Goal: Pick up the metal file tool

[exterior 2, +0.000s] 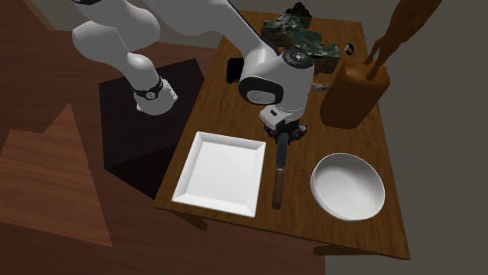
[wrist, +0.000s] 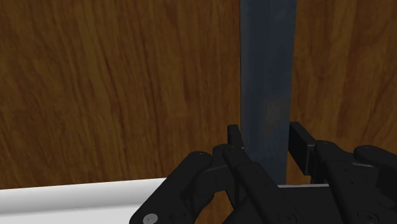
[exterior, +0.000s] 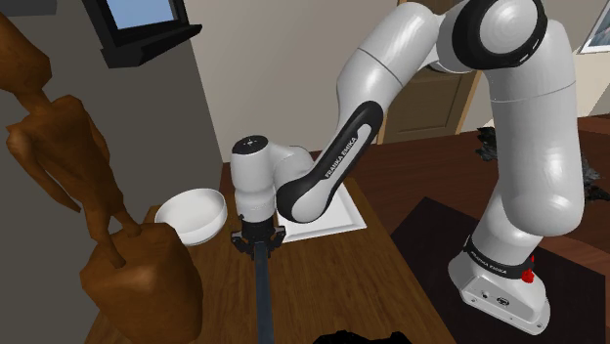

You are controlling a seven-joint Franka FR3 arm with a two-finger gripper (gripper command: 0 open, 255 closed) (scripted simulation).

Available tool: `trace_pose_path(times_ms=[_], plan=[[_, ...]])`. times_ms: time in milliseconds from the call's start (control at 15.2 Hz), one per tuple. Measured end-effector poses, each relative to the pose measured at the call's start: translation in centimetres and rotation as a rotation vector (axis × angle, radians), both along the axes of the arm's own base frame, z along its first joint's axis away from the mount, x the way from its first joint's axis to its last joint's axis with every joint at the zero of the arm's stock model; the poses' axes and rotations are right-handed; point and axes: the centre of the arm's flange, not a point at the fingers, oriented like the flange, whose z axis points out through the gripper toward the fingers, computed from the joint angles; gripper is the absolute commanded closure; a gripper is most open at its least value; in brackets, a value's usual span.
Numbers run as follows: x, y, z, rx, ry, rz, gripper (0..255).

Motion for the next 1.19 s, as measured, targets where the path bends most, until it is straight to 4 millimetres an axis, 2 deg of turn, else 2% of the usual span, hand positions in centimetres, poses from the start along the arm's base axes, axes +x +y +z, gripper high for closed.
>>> trace_pose_path(times_ms=[528, 1188], plan=[[0.0, 0.0, 0.2, 0.000, 0.000, 0.000, 255], [0.1, 0.0, 5.2, 0.000, 0.000, 0.000, 255]])
